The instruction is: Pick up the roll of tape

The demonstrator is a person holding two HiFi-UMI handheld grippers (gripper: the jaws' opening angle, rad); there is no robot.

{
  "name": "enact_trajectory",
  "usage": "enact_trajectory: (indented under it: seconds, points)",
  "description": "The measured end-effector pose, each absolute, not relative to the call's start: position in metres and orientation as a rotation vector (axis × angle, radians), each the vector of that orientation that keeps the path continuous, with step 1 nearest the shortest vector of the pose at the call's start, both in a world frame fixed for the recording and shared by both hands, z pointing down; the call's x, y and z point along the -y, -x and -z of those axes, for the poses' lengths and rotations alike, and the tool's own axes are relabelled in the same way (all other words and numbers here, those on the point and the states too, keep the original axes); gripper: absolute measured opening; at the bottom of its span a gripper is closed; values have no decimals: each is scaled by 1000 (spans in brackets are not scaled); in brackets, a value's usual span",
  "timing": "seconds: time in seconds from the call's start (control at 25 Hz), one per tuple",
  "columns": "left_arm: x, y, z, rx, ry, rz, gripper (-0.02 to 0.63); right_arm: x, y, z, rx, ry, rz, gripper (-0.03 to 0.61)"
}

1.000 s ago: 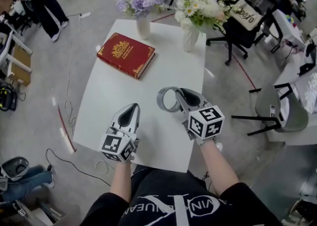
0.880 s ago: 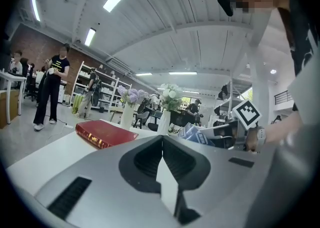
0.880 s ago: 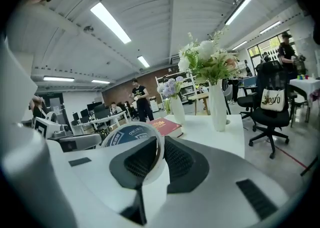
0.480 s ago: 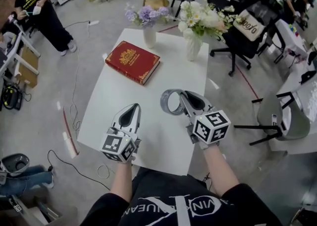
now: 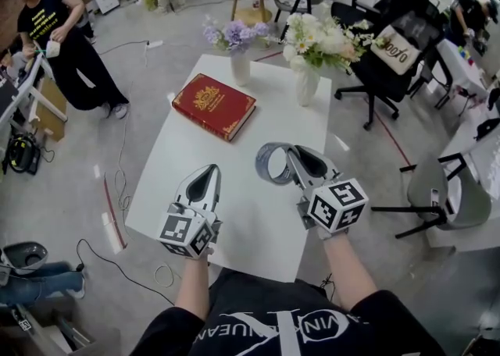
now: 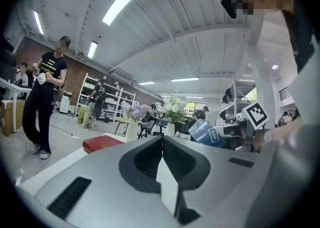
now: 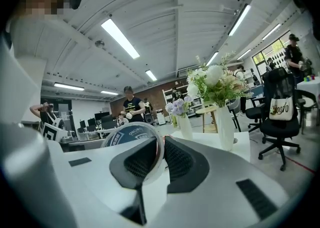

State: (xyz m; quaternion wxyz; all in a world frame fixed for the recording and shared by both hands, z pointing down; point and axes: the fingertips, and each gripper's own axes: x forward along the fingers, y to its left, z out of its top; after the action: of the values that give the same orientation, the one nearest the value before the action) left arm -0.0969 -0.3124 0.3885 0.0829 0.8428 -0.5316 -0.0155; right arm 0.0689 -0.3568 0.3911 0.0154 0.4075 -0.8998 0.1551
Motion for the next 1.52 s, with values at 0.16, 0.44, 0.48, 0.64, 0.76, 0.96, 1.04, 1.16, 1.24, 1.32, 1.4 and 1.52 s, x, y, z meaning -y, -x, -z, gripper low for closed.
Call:
enact_trajectory:
  seconds: [0.16, 0.44, 0.48, 0.64, 0.76, 0.96, 1.04, 1.16, 1.24, 1.32, 1.4, 1.52]
  points:
    - [314, 99, -380, 1606, -2514, 67, 5, 358, -69, -383, 2823, -1270, -466, 61]
    - [316, 104, -367, 1635, -2520, 97, 5, 358, -71, -367, 2869, -1274, -426, 62]
    - [316, 105, -365, 1639, -2520, 102, 5, 358, -71, -365, 2875, -1274, -421, 62]
    - [315, 108, -359, 1659, -2519, 122, 5, 357, -71, -360, 2895, -1274, -404, 61]
    - [313, 110, -359, 1672, -2508, 131, 5, 355, -73, -359, 2905, -1280, -401, 61]
    - [309, 110, -361, 1672, -2502, 130, 5, 352, -74, -361, 2906, -1280, -411, 61]
    - [308, 108, -360, 1672, -2501, 130, 5, 350, -75, -361, 2908, -1281, -416, 61]
    - [305, 108, -360, 1672, -2500, 128, 5, 349, -75, -360, 2911, -1281, -423, 61]
    - [304, 109, -361, 1673, -2501, 124, 5, 348, -75, -360, 2913, -1281, -426, 61]
    - [304, 109, -362, 1676, -2501, 125, 5, 348, -75, -361, 2915, -1282, -427, 61]
    - [303, 110, -362, 1678, -2499, 128, 5, 348, -75, -361, 2917, -1283, -428, 61]
    - [302, 110, -360, 1682, -2494, 136, 5, 347, -74, -361, 2922, -1282, -428, 61]
